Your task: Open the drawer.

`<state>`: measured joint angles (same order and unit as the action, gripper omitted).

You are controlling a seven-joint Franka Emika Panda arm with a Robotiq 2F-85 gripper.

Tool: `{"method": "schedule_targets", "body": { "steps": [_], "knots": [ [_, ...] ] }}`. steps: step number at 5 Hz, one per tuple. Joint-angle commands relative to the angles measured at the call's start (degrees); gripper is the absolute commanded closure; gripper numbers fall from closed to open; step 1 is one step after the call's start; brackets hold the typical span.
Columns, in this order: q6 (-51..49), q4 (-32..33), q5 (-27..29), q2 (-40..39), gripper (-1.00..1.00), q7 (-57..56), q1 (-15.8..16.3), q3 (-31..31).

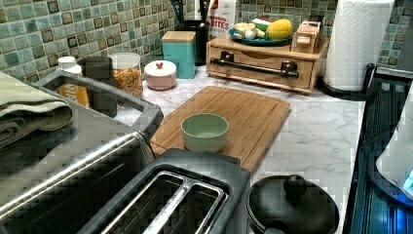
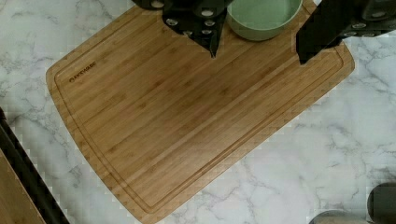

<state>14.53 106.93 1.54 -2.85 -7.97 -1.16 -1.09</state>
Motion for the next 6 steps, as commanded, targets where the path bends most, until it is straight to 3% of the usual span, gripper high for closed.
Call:
{"method": "schedule_targets", "body": {
  "steps": [1,2,4,6],
  "knots": [
    [0.00,0.13,0.38,0.00,-1.00,-0.02,0.00,-0.01],
    [-3.29,-0.27,0.05,0.10,-1.00,-8.81,-0.85,0.48],
    [2.46,6.53,-3.86,1.93,-1.00,-33.22,-5.02,3.42],
    [12.36,11.77,-9.39,1.95,-1.00,-45.19,-6.75,7.73]
  ]
}}
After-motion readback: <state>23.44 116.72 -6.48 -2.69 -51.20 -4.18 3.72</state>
